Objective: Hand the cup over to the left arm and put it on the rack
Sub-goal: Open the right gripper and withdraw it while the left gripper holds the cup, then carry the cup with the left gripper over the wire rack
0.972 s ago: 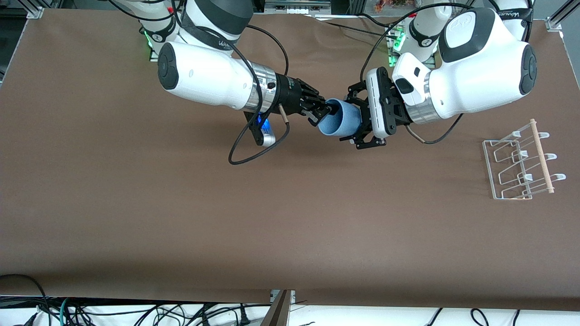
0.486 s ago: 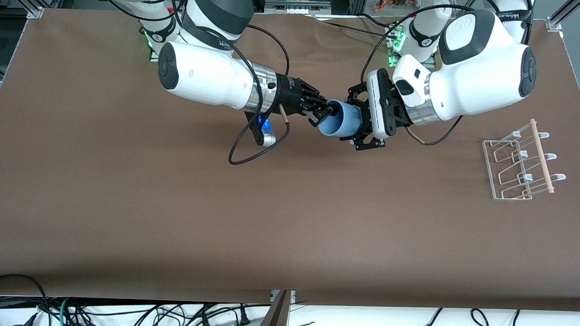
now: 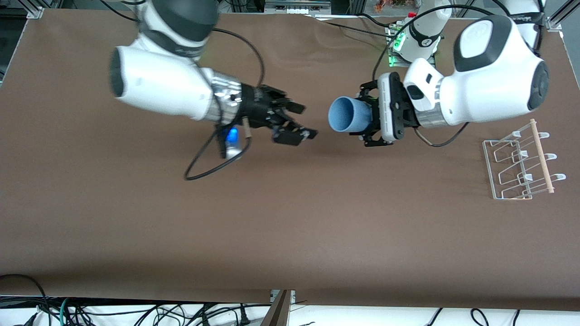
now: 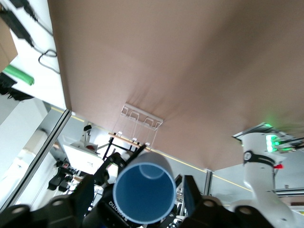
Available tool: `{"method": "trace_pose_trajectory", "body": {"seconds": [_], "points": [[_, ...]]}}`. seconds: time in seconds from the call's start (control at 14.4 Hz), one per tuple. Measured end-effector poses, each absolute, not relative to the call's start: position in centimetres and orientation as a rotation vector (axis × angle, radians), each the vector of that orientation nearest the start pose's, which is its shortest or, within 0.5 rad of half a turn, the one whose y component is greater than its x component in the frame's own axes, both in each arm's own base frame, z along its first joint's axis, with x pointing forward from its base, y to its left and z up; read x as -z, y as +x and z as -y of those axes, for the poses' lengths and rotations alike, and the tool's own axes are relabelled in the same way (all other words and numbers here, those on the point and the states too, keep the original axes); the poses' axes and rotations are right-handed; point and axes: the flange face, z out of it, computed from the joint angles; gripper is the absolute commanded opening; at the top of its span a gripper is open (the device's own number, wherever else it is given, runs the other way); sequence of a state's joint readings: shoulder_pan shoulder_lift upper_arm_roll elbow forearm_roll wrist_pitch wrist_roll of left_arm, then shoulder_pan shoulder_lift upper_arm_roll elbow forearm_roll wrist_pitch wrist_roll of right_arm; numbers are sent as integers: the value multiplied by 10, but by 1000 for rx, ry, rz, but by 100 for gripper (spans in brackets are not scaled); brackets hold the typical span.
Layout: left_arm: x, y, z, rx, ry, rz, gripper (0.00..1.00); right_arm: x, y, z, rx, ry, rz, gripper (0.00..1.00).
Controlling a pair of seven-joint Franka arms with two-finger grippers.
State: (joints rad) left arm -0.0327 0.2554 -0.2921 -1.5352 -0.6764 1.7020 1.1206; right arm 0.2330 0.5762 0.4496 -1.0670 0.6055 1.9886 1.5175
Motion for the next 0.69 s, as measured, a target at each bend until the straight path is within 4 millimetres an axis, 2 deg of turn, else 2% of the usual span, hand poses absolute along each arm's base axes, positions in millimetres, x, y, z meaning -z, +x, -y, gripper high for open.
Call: {"method": "trace_pose_trajectory", "body": {"seconds": [0.21, 0.35, 0.69], "points": [[-514, 589, 193, -81, 2028, 1597, 10, -607, 640, -327, -652, -2025, -1210, 99], [-502, 589, 170, 76, 2132, 1717, 10, -623, 650, -269, -621, -2046, -1212, 99], [-485, 593, 116, 572, 2427, 1992, 11, -635, 667, -138, -535, -2070, -1200, 99]]}}
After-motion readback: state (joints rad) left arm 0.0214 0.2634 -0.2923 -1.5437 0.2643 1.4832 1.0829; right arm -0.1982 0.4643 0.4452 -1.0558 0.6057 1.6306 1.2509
